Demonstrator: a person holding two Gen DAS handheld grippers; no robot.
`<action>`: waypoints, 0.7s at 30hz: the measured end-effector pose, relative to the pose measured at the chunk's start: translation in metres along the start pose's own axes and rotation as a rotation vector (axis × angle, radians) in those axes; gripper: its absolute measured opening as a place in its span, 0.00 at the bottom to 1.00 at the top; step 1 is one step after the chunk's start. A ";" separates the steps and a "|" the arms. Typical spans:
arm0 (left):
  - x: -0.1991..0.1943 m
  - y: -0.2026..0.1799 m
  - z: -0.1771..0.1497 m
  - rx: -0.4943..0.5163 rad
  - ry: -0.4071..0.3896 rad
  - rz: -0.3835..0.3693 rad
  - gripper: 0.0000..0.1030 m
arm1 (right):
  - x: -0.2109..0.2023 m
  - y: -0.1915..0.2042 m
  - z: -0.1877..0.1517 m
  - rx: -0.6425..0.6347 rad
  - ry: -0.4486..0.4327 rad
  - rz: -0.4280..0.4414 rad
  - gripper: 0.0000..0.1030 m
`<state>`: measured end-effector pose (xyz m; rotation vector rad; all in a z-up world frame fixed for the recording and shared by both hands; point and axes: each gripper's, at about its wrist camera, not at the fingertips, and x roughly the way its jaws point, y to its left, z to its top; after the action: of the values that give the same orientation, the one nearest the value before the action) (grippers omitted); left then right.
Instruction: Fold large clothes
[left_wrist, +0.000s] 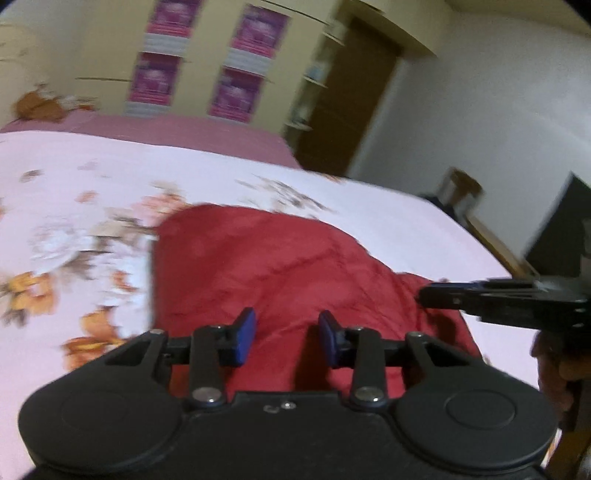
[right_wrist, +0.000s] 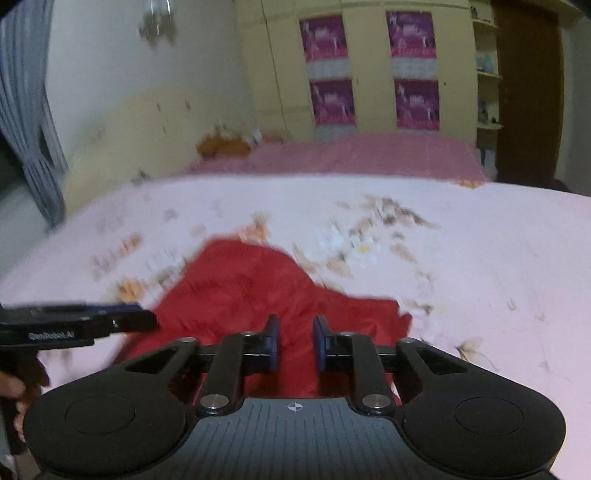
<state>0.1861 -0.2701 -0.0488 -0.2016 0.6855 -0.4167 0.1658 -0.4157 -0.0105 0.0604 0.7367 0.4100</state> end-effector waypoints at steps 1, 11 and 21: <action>0.005 -0.006 -0.001 0.015 0.014 -0.013 0.34 | 0.003 -0.002 -0.007 -0.008 0.025 -0.032 0.09; 0.056 -0.034 -0.001 0.118 0.170 -0.051 0.34 | 0.036 -0.030 -0.055 0.082 0.163 -0.158 0.08; 0.001 -0.026 -0.004 0.115 0.092 -0.058 0.34 | -0.005 -0.037 -0.041 0.192 0.091 -0.107 0.09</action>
<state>0.1762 -0.2943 -0.0440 -0.0939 0.7453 -0.5225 0.1480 -0.4554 -0.0457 0.1834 0.8638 0.2400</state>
